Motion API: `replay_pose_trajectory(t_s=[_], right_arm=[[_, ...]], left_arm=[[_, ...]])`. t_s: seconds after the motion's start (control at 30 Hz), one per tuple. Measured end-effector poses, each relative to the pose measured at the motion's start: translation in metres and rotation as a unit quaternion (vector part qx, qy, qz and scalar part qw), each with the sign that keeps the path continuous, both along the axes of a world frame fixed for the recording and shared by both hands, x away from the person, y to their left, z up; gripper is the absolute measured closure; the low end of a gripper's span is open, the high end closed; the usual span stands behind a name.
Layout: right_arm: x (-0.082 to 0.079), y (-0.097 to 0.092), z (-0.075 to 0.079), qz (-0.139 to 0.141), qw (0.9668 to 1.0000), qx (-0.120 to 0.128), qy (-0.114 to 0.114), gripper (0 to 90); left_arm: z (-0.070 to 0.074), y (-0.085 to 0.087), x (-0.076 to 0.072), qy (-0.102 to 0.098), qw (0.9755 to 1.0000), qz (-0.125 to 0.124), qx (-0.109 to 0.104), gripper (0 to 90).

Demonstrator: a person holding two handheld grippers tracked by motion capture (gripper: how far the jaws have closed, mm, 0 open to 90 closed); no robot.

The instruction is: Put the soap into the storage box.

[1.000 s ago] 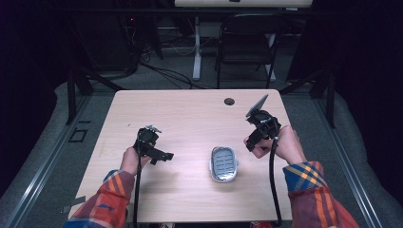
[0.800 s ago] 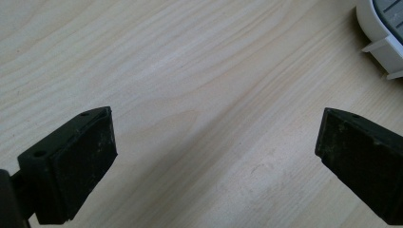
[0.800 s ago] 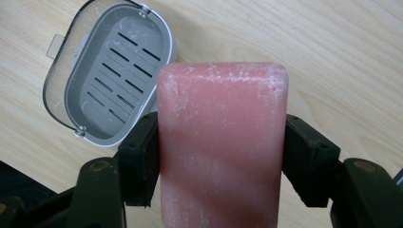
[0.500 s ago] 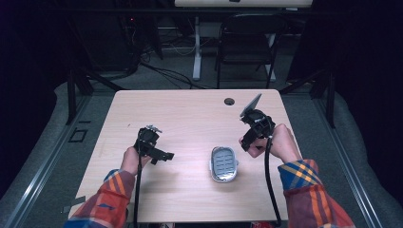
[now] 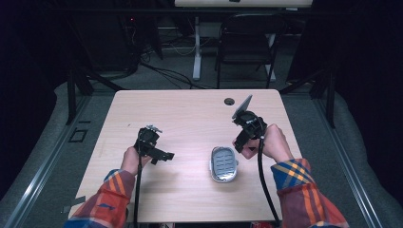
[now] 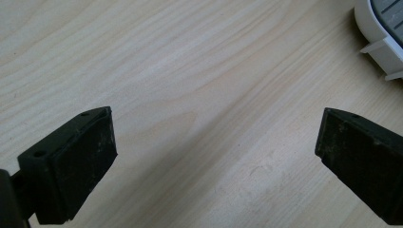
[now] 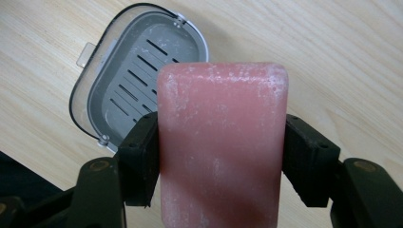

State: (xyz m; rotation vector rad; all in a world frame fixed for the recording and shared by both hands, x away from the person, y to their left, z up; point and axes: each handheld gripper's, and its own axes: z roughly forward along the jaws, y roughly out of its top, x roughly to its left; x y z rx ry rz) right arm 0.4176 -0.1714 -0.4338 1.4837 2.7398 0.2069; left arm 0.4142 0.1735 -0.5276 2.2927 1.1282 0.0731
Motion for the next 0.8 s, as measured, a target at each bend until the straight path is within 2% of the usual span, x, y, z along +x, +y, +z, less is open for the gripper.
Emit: replay_pose_trajectory(t_s=[0.07, 0.2, 0.3, 0.8], right_arm=[[0.001, 0.004, -0.002, 0.004, 1.0000, -0.002, 0.006, 36.3], [0.001, 0.012, -0.007, 0.007, 1.0000, -0.001, 0.002, 36.3], [0.004, 0.019, -0.011, 0.018, 0.9997, -0.009, 0.011, 36.3], [0.008, 0.039, -0.034, 0.023, 0.9990, -0.021, 0.030, 36.3]], left_arm=[[0.000, 0.000, 0.000, 0.000, 1.0000, 0.000, 0.000, 0.0], [0.000, 0.000, 0.000, -0.001, 1.0000, 0.000, 0.000, 0.0], [0.000, 0.000, 0.000, 0.000, 1.0000, 0.000, 0.000, 0.0], [0.000, 0.000, 0.000, -0.001, 1.0000, -0.001, 0.000, 0.0]])
